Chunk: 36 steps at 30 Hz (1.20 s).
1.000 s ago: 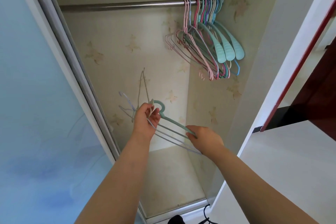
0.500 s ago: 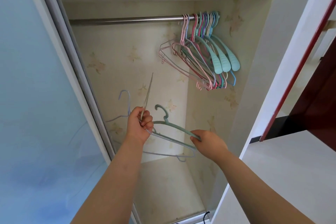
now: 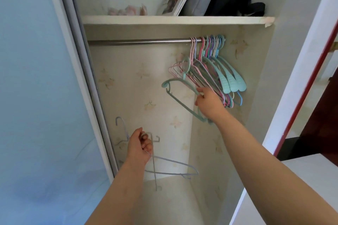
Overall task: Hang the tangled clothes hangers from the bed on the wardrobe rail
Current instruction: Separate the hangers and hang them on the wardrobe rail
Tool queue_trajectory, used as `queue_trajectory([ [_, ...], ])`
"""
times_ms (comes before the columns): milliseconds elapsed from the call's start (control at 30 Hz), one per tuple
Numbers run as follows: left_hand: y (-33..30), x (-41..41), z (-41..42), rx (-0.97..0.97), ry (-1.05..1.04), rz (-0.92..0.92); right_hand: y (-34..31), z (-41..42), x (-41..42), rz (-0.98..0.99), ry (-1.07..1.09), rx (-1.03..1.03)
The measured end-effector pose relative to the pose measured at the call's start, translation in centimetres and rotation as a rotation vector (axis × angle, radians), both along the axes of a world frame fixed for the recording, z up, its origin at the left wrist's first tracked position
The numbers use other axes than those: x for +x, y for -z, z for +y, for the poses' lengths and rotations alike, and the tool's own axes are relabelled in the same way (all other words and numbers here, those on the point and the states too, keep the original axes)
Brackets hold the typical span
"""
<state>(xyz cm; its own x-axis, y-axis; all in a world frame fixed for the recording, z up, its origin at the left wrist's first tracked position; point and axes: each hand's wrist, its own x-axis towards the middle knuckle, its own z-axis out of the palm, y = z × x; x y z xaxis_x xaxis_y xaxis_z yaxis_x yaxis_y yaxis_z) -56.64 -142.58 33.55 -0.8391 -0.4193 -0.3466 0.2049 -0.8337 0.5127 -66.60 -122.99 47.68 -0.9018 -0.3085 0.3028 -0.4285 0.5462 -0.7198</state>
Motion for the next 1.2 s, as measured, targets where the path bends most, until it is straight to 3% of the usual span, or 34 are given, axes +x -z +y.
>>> queue_trajectory([
  [167,-0.6,0.0,-0.2,0.043,0.049,-0.025,-5.1,-2.2,-1.9,0.093,-0.002,-0.073],
  [367,-3.0,0.1,-0.2,0.029,0.026,-0.01,-7.5,-5.5,-4.7,0.066,0.049,0.051],
  [600,-5.9,0.7,0.4,-0.025,0.037,0.075,-6.4,-5.7,-8.0,0.042,0.025,0.068],
  [800,-5.5,1.5,0.9,-0.109,0.076,0.121,-3.8,-3.4,-8.7,0.027,0.136,0.031],
  [900,-4.8,1.9,1.3,-0.136,0.075,0.098,-1.3,-2.6,-5.7,0.392,0.278,0.079],
  [967,-4.4,2.1,1.8,-0.169,0.063,0.077,0.9,-2.6,-2.9,0.64,0.151,-0.029],
  [1033,-4.1,2.1,2.5,-0.228,0.043,0.043,3.1,-2.7,0.0,0.511,-0.106,-0.038],
  [1100,-3.7,2.0,3.0,-0.312,0.026,0.024,5.1,-3.1,2.3,0.179,-0.309,0.08],
  [1200,-3.5,1.7,3.8,-0.512,0.035,-0.045,7.2,-4.1,4.7,-0.152,-0.417,0.268],
])
